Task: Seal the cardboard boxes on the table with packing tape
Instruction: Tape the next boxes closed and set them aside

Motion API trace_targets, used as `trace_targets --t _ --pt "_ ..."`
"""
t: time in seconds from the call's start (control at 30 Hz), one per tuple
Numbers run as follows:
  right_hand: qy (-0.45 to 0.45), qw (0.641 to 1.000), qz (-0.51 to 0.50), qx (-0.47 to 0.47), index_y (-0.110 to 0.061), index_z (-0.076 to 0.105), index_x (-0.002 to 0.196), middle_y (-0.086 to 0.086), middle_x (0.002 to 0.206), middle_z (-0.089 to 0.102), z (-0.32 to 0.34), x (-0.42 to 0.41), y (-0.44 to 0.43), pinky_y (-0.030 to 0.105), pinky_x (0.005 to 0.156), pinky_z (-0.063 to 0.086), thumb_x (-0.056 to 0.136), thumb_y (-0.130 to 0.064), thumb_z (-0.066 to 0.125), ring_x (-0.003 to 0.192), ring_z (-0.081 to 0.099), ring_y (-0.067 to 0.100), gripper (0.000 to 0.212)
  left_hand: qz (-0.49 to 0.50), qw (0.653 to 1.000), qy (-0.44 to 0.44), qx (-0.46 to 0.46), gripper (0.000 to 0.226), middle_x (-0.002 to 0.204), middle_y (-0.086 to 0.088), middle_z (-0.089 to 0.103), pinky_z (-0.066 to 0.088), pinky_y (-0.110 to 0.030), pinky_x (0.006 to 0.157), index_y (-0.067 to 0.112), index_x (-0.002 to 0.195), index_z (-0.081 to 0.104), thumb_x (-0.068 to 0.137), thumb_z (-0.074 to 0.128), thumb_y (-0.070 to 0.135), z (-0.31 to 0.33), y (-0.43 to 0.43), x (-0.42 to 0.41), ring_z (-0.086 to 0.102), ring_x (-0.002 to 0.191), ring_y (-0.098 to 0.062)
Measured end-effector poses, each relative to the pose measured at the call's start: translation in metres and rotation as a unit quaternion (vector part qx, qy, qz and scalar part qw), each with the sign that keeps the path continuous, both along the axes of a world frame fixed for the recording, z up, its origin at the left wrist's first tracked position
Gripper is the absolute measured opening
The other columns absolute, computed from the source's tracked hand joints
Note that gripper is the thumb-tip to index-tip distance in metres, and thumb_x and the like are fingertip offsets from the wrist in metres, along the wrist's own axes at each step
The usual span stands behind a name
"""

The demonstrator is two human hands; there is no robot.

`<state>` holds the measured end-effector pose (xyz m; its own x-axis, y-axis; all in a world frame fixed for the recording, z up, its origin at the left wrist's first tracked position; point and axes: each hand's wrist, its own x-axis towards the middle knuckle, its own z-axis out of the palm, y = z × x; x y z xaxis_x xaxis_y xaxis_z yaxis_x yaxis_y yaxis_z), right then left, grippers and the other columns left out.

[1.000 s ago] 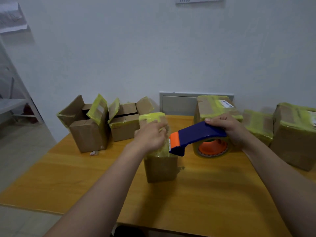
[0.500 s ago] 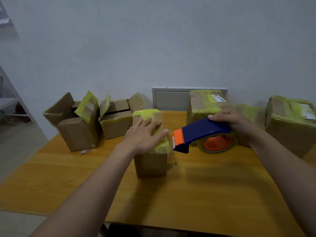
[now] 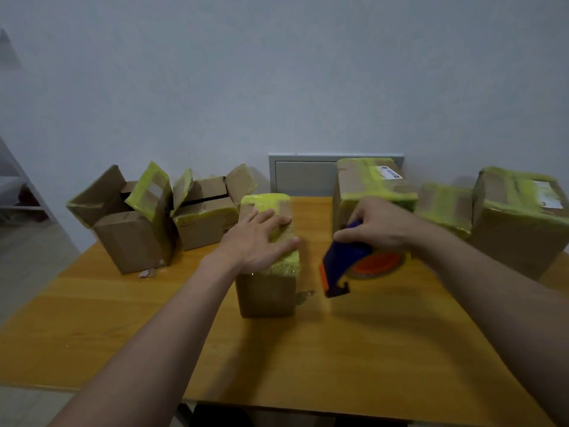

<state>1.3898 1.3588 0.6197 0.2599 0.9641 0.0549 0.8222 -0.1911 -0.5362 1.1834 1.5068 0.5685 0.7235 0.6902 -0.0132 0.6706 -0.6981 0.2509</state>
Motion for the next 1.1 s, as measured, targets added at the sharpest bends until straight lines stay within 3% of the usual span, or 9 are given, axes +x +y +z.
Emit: trace_targets --t 0.1,0.23,0.37,0.43,0.57,0.67,0.8,0.97,1.1 --pt "0.074 0.996 -0.015 0.041 -0.015 0.069 0.066 -0.008 0.046 0.059 -0.017 -0.003 0.001 0.023 0.056 0.043 0.093 -0.040 0.067 0.043 0.053 0.001 0.037 -0.017 1.000 -0.005 -0.015 0.090 0.172 0.012 0.014 0.023 -0.061 0.123 0.051 0.157 0.025 0.078 0.032 0.096 0.002 0.005 -0.005 0.003 0.159 -0.018" --pt "0.081 0.992 -0.030 0.094 -0.011 0.068 0.059 -0.004 0.043 0.053 -0.009 -0.002 0.004 0.024 0.051 0.037 0.094 -0.037 0.067 0.039 0.044 0.006 0.043 0.008 0.999 -0.031 0.018 0.109 0.159 0.002 0.037 0.041 -0.053 0.113 0.040 0.147 0.035 0.060 0.041 0.104 0.008 0.002 -0.009 0.034 0.145 -0.024" --pt "0.125 0.970 -0.089 0.189 0.001 0.067 0.060 0.014 0.048 0.053 -0.011 0.000 0.006 0.030 0.051 0.035 0.094 -0.039 0.067 0.043 0.044 0.015 0.052 0.115 0.993 0.000 0.029 0.096 0.148 -0.014 0.039 0.043 -0.052 0.105 0.040 0.142 0.039 0.065 0.058 0.094 0.012 -0.011 -0.013 0.041 0.133 -0.040" --pt "0.171 0.949 -0.115 0.237 -0.004 0.067 0.056 0.001 0.042 0.051 -0.013 -0.006 0.007 0.027 0.051 0.035 0.095 -0.033 0.066 0.041 0.043 0.012 0.049 0.122 0.992 -0.002 -0.003 0.093 0.149 -0.016 0.037 0.043 -0.052 0.105 0.043 0.148 0.036 0.070 0.065 0.084 0.016 -0.011 -0.018 0.040 0.135 -0.042" --pt "0.281 0.887 -0.151 0.334 -0.014 0.069 0.058 -0.005 0.048 0.061 -0.010 -0.023 0.014 0.022 0.053 0.043 0.099 -0.030 0.062 0.050 0.055 0.009 0.044 0.060 0.996 -0.057 -0.044 0.100 0.144 -0.002 0.049 0.049 -0.048 0.103 0.049 0.147 0.032 0.059 0.076 0.069 0.020 0.004 -0.039 0.047 0.130 -0.029" --pt "0.343 0.848 -0.171 0.365 -0.018 0.067 0.052 -0.007 0.048 0.059 -0.007 -0.042 0.026 0.027 0.059 0.044 0.099 -0.032 0.061 0.057 0.055 0.016 0.050 0.009 0.994 -0.069 -0.090 0.104 0.140 0.009 0.052 0.050 -0.046 0.104 0.051 0.141 0.033 0.051 0.082 0.060 0.024 0.013 -0.055 0.052 0.127 -0.019" --pt "0.356 0.840 -0.194 0.361 -0.020 0.058 0.053 -0.013 0.044 0.051 -0.008 -0.068 0.047 0.025 0.055 0.038 0.102 -0.037 0.056 0.047 0.045 0.004 0.051 -0.046 0.991 -0.032 -0.119 0.091 0.138 0.011 0.050 0.053 -0.047 0.100 0.051 0.134 0.039 0.057 0.087 0.043 0.032 0.026 -0.065 0.053 0.123 -0.018" --pt "0.377 0.820 -0.226 0.367 -0.018 0.068 0.085 -0.003 0.078 0.070 -0.014 -0.089 0.076 0.025 0.063 0.044 0.103 -0.048 0.048 0.072 0.062 0.012 0.040 -0.119 0.984 -0.008 -0.134 0.088 0.154 0.022 0.040 0.051 -0.041 0.102 0.047 0.134 0.041 0.065 0.089 0.021 0.040 0.031 -0.065 0.047 0.129 -0.013" --pt "0.359 0.818 -0.245 0.376 -0.019 0.070 0.082 -0.001 0.076 0.070 -0.023 -0.100 0.097 0.024 0.062 0.045 0.101 -0.053 0.047 0.068 0.062 0.008 0.045 -0.137 0.983 0.005 -0.119 0.088 0.152 0.018 0.042 0.049 -0.045 0.104 0.052 0.131 0.040 0.063 0.089 0.027 0.037 0.036 -0.061 0.046 0.127 -0.017"
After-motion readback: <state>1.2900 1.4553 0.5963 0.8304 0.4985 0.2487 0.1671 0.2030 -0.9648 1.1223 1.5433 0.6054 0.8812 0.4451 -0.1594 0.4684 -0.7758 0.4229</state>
